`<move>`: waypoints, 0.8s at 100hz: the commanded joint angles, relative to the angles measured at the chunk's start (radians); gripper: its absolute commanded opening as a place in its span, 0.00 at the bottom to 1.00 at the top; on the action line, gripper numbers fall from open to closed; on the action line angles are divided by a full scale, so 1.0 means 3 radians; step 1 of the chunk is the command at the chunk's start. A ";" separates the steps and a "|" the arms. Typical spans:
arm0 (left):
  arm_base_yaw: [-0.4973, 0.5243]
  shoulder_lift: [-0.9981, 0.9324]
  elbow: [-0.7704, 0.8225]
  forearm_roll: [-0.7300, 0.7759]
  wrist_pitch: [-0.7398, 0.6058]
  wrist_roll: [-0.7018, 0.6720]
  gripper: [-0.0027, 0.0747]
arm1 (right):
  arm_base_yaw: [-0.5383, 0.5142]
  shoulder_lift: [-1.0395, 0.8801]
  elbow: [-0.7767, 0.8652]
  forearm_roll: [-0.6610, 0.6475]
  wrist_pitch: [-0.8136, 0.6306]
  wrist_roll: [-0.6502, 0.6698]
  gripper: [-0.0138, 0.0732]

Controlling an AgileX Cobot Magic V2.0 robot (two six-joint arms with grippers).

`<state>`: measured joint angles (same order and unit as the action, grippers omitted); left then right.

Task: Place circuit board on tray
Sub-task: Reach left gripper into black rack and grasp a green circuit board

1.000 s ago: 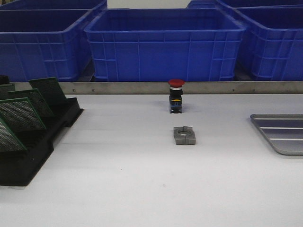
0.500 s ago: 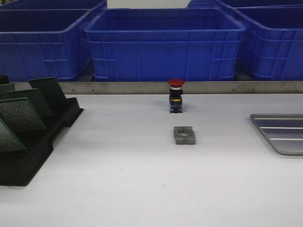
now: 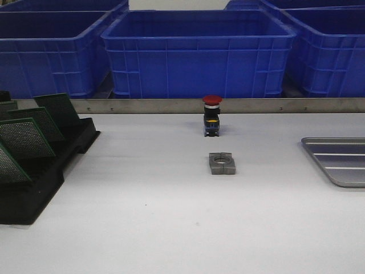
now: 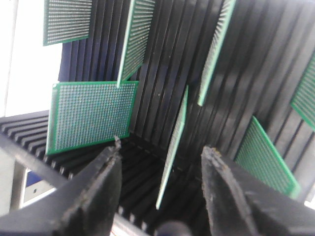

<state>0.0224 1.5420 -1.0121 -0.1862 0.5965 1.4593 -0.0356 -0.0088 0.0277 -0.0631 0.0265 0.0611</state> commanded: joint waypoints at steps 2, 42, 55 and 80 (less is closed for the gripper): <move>0.0005 0.0002 -0.0151 -0.0042 -0.0069 0.0002 0.48 | 0.0010 -0.0093 -0.0045 -0.0016 -0.0246 -0.0012 0.09; 0.0005 0.0301 -0.0234 -0.0042 -0.0062 0.0144 0.48 | 0.0010 -0.0093 -0.0045 -0.0016 -0.0246 -0.0012 0.09; 0.0005 0.0303 -0.0234 -0.0042 -0.0056 0.0144 0.36 | 0.0010 -0.0093 -0.0045 -0.0016 -0.0246 -0.0012 0.09; 0.0005 0.0303 -0.0234 -0.0042 -0.0107 0.0145 0.01 | 0.0010 -0.0093 -0.0045 -0.0016 -0.0246 -0.0012 0.09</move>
<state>0.0224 1.6691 -1.0546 -0.1855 0.6069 1.5063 -0.0356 -0.0088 0.0277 -0.0631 0.0265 0.0611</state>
